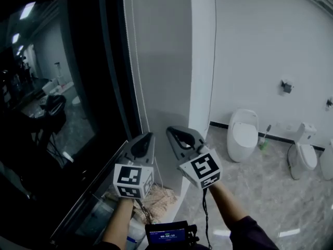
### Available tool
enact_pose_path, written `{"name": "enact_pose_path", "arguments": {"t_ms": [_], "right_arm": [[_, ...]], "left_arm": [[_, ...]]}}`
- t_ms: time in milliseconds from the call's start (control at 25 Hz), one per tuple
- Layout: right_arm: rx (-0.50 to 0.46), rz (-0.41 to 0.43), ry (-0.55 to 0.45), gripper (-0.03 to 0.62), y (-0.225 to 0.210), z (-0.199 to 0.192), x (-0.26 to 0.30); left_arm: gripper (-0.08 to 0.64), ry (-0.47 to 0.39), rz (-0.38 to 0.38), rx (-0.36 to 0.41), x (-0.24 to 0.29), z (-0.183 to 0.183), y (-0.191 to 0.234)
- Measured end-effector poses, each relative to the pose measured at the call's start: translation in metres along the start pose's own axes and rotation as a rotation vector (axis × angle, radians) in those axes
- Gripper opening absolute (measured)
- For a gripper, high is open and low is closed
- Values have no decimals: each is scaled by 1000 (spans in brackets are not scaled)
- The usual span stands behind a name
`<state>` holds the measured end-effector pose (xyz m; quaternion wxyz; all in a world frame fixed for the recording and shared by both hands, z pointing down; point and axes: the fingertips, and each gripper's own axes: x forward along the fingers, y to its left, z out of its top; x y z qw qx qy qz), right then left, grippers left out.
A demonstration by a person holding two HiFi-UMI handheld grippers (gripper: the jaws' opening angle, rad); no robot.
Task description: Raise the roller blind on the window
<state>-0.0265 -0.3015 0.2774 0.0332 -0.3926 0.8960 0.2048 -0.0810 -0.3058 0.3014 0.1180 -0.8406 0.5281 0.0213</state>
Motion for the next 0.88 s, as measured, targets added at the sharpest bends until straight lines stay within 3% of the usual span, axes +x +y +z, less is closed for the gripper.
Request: {"name": "enact_pose_path", "arguments": {"t_ms": [880], "right_arm": [[-19,-13,12,8,5,-1,-14]], "left_arm": [[17,7,-8,41,-5,8,-14]]}}
